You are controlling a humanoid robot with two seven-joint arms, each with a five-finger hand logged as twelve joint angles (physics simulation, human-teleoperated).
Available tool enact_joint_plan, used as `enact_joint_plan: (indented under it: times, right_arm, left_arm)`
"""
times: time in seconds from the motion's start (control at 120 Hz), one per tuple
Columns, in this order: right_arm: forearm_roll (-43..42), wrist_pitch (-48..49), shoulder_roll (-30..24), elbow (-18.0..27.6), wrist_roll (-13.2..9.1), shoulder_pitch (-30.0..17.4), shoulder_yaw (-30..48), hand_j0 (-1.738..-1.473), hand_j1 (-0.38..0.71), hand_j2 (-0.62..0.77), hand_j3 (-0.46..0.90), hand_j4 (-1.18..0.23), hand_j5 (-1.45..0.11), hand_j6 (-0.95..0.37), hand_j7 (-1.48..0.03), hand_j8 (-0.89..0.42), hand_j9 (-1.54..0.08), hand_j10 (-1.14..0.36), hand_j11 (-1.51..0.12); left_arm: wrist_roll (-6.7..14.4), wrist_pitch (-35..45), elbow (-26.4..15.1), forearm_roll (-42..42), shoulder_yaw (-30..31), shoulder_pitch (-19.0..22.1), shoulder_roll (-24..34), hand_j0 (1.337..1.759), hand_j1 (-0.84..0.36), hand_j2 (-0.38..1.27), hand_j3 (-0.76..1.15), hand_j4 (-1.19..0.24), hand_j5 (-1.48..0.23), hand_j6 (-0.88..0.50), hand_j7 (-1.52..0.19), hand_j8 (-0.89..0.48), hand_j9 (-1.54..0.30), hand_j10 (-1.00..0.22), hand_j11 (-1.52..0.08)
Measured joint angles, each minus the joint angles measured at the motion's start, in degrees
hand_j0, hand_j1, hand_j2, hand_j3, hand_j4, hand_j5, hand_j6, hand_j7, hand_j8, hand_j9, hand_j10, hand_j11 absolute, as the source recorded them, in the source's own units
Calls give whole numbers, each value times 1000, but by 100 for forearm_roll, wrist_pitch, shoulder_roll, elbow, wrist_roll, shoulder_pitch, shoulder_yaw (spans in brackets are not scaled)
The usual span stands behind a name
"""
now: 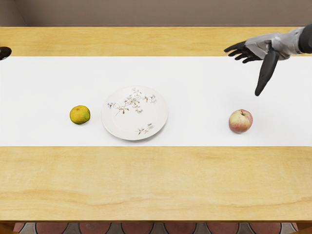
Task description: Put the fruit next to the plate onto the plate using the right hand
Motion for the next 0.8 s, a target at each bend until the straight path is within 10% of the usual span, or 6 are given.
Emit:
enact_joint_plan:
  times: [0.225, 0.433, 0.592, 0.8]
  right_arm:
    - [72, 0, -99, 314, 39, 96, 181, -1658, -310, -6, 0, -37, -44, -38, -43, -37, -43, -36, -43]
    - [56, 0, -391, 1648, -1659, 127, 808, -1658, -309, -7, 0, -37, -45, -39, -44, -38, -44, -37, -44]
    - [-370, 0, -854, 2992, -1951, 79, 938, -1658, -307, -7, 0, -38, -46, -40, -46, -39, -46, -38, -46]
    - [-1564, -625, -784, 3499, -2021, -472, 772, -1658, -307, -7, 0, -40, -47, -42, -47, -40, -47, -39, -47]
  left_arm:
    - [0, 0, 0, 0, 0, 0, 0, 1658, 55, 49, 0, -245, -318, -245, -318, -245, -318, -245, -318]
    - [0, 0, 0, 0, 0, 0, 0, 1658, 55, 49, 0, -245, -318, -245, -318, -245, -318, -245, -318]
    - [0, 0, 0, 0, 0, 0, 0, 1658, 55, 49, 0, -245, -318, -245, -318, -245, -318, -245, -318]
    - [0, 0, 0, 0, 0, 0, 0, 1658, 55, 49, 0, -245, -318, -245, -318, -245, -318, -245, -318]
